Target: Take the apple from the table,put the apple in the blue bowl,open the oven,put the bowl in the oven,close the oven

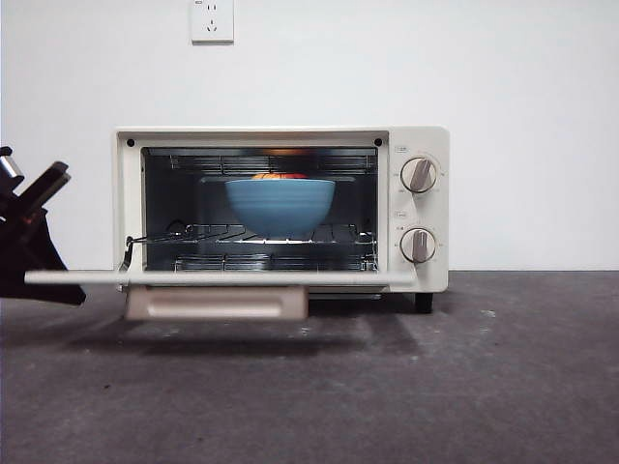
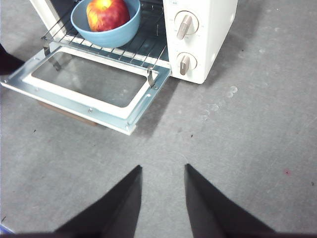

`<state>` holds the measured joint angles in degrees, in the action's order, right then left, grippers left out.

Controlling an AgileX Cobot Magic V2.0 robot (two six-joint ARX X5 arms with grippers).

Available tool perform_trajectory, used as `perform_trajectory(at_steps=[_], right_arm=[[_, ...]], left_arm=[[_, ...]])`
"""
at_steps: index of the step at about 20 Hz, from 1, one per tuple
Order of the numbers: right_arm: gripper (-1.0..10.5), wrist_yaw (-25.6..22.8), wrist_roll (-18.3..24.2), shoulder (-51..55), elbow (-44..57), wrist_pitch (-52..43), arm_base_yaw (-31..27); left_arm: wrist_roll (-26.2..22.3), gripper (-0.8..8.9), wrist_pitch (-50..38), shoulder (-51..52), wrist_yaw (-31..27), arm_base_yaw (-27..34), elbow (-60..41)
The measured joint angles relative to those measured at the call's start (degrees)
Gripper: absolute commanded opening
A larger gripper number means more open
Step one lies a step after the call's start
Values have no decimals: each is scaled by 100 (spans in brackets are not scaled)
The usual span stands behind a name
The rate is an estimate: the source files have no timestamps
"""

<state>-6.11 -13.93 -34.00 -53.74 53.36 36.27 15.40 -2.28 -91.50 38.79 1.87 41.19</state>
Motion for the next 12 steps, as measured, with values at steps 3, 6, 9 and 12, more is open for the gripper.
perform_trajectory(at_steps=[3, 6, 9, 12], right_arm=[[138, 0, -20, 0, 0, 0, 0], [138, 0, -127, 0, 0, -2, 0], [138, -2, -157, 0, 0, 0, 0], [138, 0, -243, 0, 0, -2, 0]], left_arm=[[426, 6, -470, -4, 332, 96, -11], [841, 6, -1117, -4, 549, 94, -13], [1207, 6, -2100, -4, 693, -11, -9], [1593, 6, -2940, -4, 275, -11, -7]])
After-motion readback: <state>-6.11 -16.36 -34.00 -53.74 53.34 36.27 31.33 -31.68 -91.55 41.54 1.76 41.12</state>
